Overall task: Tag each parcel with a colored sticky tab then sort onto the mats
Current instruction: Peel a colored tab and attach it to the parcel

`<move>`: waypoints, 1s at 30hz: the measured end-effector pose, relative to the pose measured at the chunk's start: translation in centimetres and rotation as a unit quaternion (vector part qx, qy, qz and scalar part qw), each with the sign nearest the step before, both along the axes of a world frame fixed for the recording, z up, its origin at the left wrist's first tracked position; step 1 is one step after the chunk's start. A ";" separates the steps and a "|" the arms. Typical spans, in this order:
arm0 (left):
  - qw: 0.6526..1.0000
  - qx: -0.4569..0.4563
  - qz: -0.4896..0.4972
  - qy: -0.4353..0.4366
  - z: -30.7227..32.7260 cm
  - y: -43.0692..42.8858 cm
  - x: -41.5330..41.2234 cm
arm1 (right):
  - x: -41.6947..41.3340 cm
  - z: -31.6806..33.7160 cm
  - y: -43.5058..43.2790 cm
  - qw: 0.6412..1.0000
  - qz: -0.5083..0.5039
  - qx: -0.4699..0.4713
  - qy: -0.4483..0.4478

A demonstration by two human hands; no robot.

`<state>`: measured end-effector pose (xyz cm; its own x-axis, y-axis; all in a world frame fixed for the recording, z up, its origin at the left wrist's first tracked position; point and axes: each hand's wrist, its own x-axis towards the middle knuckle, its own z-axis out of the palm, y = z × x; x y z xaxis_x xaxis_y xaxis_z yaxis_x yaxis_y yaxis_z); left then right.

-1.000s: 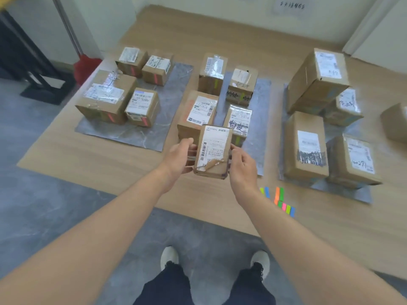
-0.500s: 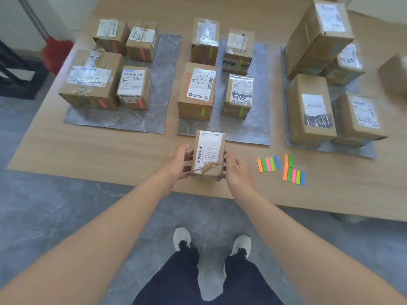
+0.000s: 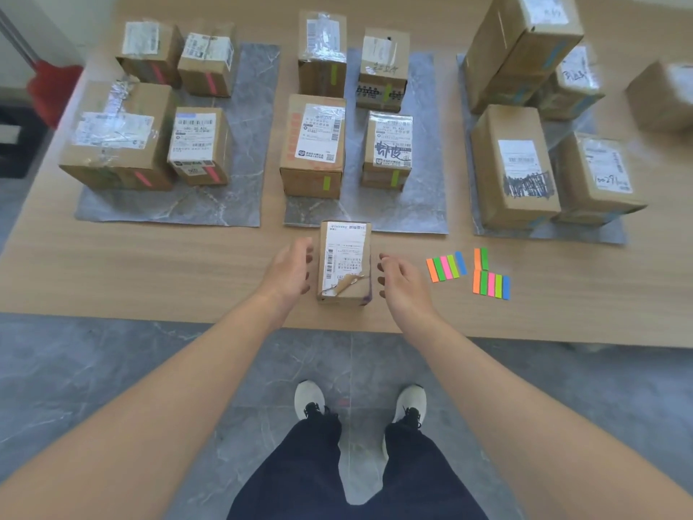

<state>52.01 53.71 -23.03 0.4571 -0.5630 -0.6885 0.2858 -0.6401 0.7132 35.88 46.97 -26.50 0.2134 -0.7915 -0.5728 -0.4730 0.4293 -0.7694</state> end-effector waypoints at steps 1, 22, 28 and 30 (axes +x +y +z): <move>0.999 -0.019 0.016 -0.022 0.2 -0.4 0.0 | -0.4 -0.2 -0.3 1.000 -0.007 -0.004 0.003; 0.998 -0.055 -0.013 -0.035 -0.9 -11.9 -13.2 | -15.8 -4.8 -11.4 0.949 0.173 -0.235 0.117; 1.000 -0.014 -0.012 0.000 -3.0 -13.6 -16.8 | -16.6 -6.1 -16.4 0.894 0.326 -0.257 0.169; 1.000 -0.010 0.002 0.011 -3.6 -14.2 -17.7 | -16.6 -6.6 -17.2 0.874 0.373 -0.263 0.167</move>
<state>34.33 39.54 -26.61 0.4440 -0.5746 -0.6876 0.3049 -0.6247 0.7189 19.29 29.77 -33.08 0.6723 -0.6766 -0.3004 -0.7068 -0.4660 -0.5322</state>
